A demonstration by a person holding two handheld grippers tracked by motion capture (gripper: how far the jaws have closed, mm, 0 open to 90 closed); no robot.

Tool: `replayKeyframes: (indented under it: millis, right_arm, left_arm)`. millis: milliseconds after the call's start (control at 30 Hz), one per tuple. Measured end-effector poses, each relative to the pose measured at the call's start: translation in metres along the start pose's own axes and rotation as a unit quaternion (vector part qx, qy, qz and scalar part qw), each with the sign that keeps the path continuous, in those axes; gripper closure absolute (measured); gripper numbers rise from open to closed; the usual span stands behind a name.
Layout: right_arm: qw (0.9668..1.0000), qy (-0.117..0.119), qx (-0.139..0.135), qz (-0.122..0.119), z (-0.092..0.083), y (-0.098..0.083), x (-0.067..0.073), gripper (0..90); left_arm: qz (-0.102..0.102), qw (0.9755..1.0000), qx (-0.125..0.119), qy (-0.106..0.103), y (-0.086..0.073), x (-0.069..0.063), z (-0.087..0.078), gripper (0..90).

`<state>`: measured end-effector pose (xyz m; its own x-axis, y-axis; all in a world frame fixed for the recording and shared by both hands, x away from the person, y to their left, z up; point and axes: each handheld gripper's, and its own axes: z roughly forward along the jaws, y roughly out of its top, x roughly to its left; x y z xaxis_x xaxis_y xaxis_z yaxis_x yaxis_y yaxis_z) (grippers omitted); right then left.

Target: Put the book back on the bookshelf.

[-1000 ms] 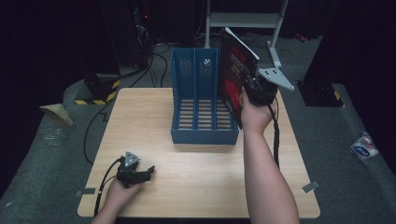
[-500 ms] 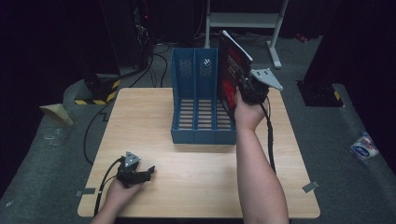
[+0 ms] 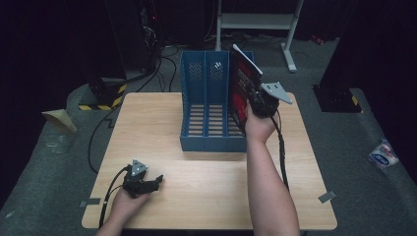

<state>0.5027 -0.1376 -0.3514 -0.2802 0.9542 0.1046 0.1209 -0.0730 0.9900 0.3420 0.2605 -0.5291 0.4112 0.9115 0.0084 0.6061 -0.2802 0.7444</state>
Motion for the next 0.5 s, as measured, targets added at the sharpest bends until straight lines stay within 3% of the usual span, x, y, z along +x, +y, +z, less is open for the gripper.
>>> replayKeyframes:
  millis: [500]
  right_arm:
    - [1.0000,-0.006,-0.004,-0.006,-0.001,-0.022,0.000,86.4]
  left_arm:
    - [0.001,1.0000,-0.001,0.000,0.000,0.000,0.000,22.8]
